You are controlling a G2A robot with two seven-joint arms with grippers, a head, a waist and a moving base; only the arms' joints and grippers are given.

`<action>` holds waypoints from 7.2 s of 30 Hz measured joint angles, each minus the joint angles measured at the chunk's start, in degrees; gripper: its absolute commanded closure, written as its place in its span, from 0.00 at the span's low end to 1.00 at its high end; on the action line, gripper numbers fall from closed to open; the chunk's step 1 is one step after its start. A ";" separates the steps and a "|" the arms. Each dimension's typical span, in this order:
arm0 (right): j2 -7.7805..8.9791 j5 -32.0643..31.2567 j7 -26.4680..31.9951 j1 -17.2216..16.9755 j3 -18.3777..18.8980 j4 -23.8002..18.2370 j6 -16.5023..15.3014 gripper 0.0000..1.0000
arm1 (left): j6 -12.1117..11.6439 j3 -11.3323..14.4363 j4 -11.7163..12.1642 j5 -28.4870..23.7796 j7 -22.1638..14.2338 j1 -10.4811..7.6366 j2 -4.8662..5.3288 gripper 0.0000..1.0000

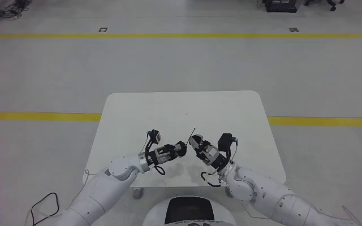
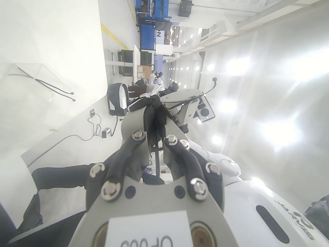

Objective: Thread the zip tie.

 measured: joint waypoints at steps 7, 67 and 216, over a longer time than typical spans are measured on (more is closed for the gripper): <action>-0.79 -1.18 1.15 -1.42 1.95 0.18 -0.50 1.00 | 0.00 0.00 0.00 0.00 0.00 0.00 0.00 1.00; -4.16 -6.21 8.36 -9.77 12.05 -0.74 -3.02 1.00 | 0.00 0.00 0.00 0.00 0.00 0.00 0.00 1.00; -7.43 76.52 93.52 -10.51 34.26 0.21 -2.53 0.00 | 2.26 4.13 7.06 -44.30 -33.60 -1.38 -6.70 1.00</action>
